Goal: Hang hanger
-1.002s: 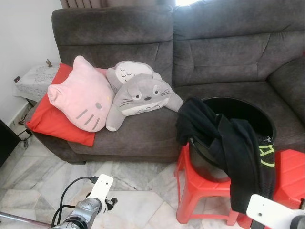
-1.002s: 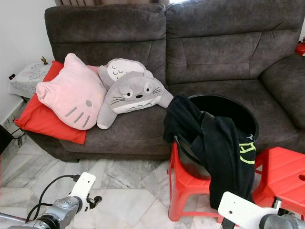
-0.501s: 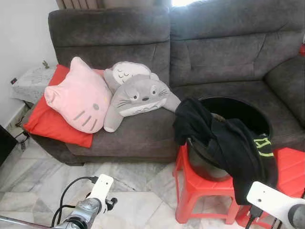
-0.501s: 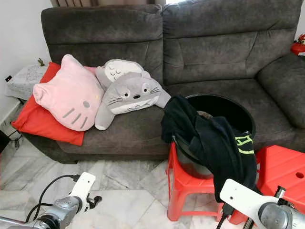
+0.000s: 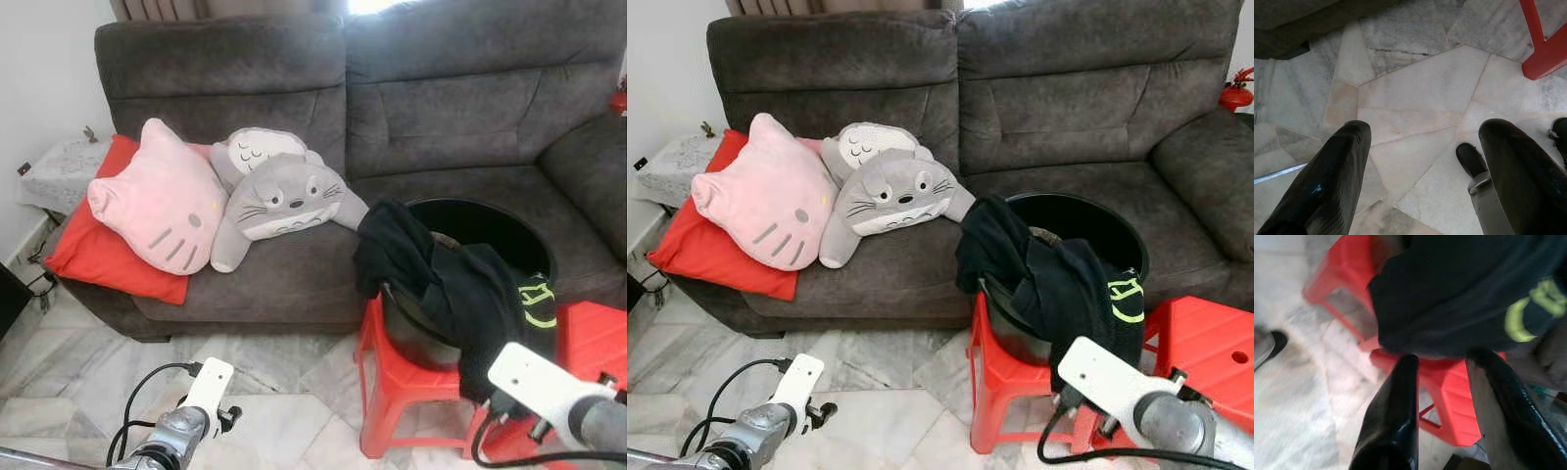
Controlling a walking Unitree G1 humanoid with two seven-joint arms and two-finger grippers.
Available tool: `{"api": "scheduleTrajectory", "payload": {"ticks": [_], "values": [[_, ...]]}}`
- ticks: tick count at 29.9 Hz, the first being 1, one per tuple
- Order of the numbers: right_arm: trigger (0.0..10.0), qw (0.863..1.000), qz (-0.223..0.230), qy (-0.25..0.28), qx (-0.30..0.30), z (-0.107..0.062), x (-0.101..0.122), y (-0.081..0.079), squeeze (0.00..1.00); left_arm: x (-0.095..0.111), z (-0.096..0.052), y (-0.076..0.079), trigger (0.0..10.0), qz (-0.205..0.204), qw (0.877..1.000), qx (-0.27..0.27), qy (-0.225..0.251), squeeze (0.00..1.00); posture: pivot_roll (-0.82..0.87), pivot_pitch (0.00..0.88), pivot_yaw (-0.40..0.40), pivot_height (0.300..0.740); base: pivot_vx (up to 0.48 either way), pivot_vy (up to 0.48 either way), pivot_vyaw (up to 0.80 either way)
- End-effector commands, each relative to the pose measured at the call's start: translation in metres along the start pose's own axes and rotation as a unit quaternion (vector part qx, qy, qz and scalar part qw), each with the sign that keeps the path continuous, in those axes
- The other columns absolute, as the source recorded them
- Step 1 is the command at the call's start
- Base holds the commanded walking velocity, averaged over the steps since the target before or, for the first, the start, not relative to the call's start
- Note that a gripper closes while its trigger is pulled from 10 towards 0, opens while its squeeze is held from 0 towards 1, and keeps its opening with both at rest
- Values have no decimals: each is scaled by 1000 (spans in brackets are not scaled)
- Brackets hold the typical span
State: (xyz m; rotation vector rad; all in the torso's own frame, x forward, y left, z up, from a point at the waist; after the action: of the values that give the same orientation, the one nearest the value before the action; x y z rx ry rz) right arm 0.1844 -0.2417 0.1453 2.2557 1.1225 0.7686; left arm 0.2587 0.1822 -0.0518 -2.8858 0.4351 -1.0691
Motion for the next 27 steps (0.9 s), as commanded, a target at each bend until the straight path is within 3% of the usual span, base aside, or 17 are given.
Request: {"api": "scheduleTrajectory", "payload": {"ticks": [1, 6, 7, 8, 9, 10, 11, 15, 18, 19, 20, 21, 23, 27], "values": [[10000, 999, 22, 24, -29, -4, 8, 9, 1000, -2, -1, -5, 10000, 7, 1000, 5, -7, 0, -281, 0, 112, 740, 0, 0, 0], [10000, 982, 119, 108, -99, 3, 32, 26, 1000, -2, -1, -5, 10000, 6, 1000, 4, -6, 0, -287, 0, 109, 740, 0, 0, 0], [10000, 982, 119, 108, -99, 3, 32, 26, 1000, -2, -1, -5, 10000, 6, 1000, 4, -6, 0, -287, 0, 109, 740, 0, 0, 0], [10000, 971, 153, 142, -113, 4, 40, 28, 1000, -2, -1, -5, 10000, 6, 1000, 4, -6, 0, -286, 0, 107, 740, 0, 0, 0], [10000, 932, 258, 215, -137, 9, 54, 33, 545, -2, -1, -4, 10000, 6, 1000, 4, -5, 0, -280, 0, 105, 740, 0, 0, 0], [10000, 932, 258, 215, -137, 9, 54, 33, 545, -2, -1, -4, 10000, 6, 1000, 4, -5, 0, -280, 0, 105, 740, 0, 0, 0], [10000, 887, 354, 253, -156, 18, 58, 35, 0, -2, -1, -4, 10000, 4, 1000, 5, -5, 0, -274, 0, 105, 740, 0, 0, 0], [10000, 844, 431, 239, -212, 40, 50, 44, 0, -2, -1, -4, 10000, 2, 1000, 5, -4, 0, -267, 0, 103, 740, 0, 0, 0], [10000, 825, 448, 238, -248, 63, 46, 47, 0, -2, -1, -3, 10000, -7, 1000, 7, 1, 0, -258, 0, 100, 740, 0, 0, 0], [10000, 825, 448, 238, -248, 63, 46, 47, 0, -2, -1, -3, 10000, -7, 1000, 7, 1, 0, -258, 0, 100, 740, 0, 0, 0], [10000, 810, 469, 245, -252, 74, 45, 47, 0, -2, -1, -3, 10000, -12, 1000, 8, 4, 0, -242, 0, 98, 740, 0, 0, 0], [10000, 812, 474, 235, -248, 84, 44, 43, 0, -1, -1, -3, 10000, -15, 1000, 9, 6, 0, -242, 0, 98, 740, 0, 0, 0], [10000, 800, 494, 240, -241, 98, 44, 36, 0, -1, -1, -3, 10000, -19, 1000, 10, 9, 0, -242, 0, 98, 740, 0, 0, 0], [10000, 814, 480, 240, -221, 120, 50, 19, 0, -1, -1, -5, 10000, -24, 1000, 14, 15, 0, -205, 0, 95, 740, 0, 0, 0]]}}
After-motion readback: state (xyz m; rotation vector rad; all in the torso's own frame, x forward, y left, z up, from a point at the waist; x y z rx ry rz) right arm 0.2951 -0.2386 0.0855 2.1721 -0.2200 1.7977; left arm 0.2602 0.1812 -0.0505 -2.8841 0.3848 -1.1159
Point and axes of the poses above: a point about 5 cm out from each wrist's last joint towards the gripper, its own z axis pointing out of the wrist towards the gripper, its own x axis along the axis of the wrist's last joint, y = z × x, the point moved 1 cm from there along z, pointing out of the wrist towards the gripper, and after that the axes turned 4 degrees about -z, right-handed, at the moved point
